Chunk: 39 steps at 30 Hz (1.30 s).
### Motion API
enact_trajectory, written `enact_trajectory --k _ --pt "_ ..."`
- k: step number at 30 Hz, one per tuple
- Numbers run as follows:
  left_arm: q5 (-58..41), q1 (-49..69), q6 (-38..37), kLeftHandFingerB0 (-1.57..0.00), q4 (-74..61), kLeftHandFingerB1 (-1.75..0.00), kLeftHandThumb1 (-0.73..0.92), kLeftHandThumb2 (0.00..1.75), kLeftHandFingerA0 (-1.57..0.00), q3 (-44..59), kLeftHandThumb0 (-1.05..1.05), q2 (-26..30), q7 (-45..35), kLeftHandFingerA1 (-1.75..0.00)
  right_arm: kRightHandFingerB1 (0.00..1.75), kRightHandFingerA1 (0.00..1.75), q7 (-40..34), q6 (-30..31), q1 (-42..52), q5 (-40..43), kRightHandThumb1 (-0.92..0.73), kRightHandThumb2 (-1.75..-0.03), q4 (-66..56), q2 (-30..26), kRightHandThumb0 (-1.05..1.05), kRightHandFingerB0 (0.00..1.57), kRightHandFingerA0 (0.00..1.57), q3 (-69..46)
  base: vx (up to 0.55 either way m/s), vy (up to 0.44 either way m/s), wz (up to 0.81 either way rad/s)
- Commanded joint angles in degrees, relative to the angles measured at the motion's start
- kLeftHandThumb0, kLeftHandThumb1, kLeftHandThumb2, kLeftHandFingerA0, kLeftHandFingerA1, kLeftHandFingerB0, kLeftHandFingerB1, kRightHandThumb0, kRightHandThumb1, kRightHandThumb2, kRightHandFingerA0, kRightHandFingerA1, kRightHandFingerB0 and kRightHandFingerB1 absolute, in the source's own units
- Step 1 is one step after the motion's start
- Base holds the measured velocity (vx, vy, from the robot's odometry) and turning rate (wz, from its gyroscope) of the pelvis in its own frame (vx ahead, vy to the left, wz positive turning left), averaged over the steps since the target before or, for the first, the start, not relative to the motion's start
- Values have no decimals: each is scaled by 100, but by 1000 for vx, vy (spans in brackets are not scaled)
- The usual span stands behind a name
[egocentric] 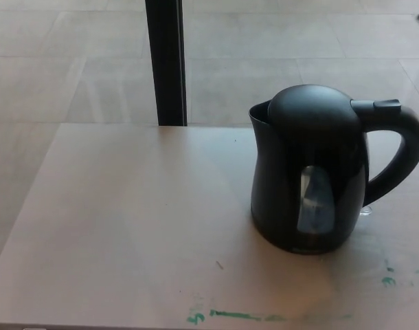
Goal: The robot uses its right hand to push down on the lid of a kettle kept in the middle of the desk to close it
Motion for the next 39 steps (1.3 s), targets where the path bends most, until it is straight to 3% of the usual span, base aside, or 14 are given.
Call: enact_trajectory --k 1,2,5,6,7,11,12,13,16,17,20,29,32,39 --pt "-56 170 -94 -39 80 -36 72 62 -45 27 -69 103 -67 -46 28 39 553 967 604 1382 -64 -68 448 -1349 -91 14 9 -1855 0 0 0" --pt "-72 162 -62 -38 75 -36 72 62 -44 39 -69 101 -50 -45 49 52 436 972 817 1409 -29 -96 494 -1437 -40 0 2 -2090 0 0 0" --pt "-60 174 -82 -39 70 -36 72 62 -44 27 -69 106 -70 -44 33 47 -89 727 1951 1418 -70 -63 379 -1571 -89 25 22 -3088 0 0 0" --pt "-84 193 -83 -23 98 -47 55 98 -40 54 -65 113 -104 -59 35 48 -191 615 2199 1391 -72 -62 337 -1545 -88 29 25 -3258 0 0 0" --pt "-100 207 -77 -33 89 -38 64 69 -40 67 -74 114 -123 -46 38 53 -286 68 2712 1318 -77 -64 308 -1523 -86 25 24 -3506 0 0 0" --pt "-59 221 -83 -38 55 -36 71 62 -46 29 -71 72 3 -44 54 75 -251 -9 3944 1412 -72 -62 -232 -1208 -87 26 34 -4506 0 0 0" --pt "-70 204 -63 -38 46 -36 71 62 -46 37 -70 68 12 -45 62 77 -287 132 4188 1578 -52 -93 -329 -992 -84 31 38 -4877 0 0 0" --pt "-78 203 -58 -39 45 -36 71 62 -47 45 -70 69 11 -46 60 84 -290 59 4332 1614 -68 -61 -349 -915 -86 31 34 -4985 0 0 0" --pt "-104 197 -86 -33 42 -38 62 69 -39 61 -75 42 -68 -46 61 78 -727 -215 5382 1973 -64 -60 -530 -1 -84 33 38 -5989 0 0 0" --pt "-74 218 -150 -32 24 -38 63 69 -38 34 -76 36 -84 -46 63 74 -729 -353 5635 2039 -52 -93 -567 191 -84 29 37 -6123 0 0 0" --pt "-28 146 -135 -37 29 -35 73 62 -44 -5 -70 41 -26 -43 59 69 -992 -655 6138 2267 -66 -60 -493 780 -81 31 36 -6533 0 0 0" --pt "-70 79 -64 -34 -34 -39 62 70 -39 16 -77 81 -105 -48 65 73 -1900 -1079 6555 2756 -54 -96 90 1909 -80 27 44 -7329 0 0 0" --pt "-85 55 -28 -35 5 -35 71 62 -40 33 -71 92 -115 -43 69 74 -2036 -1199 6645 2793 -70 -61 289 2196 -76 24 42 -7415 0 0 0" --pt "-142 -34 24 -34 8 -38 62 68 -40 84 -73 46 -47 -47 79 86 -2066 -920 6822 2840 -67 -60 -124 2694 -80 29 39 -7291 0 0 0"
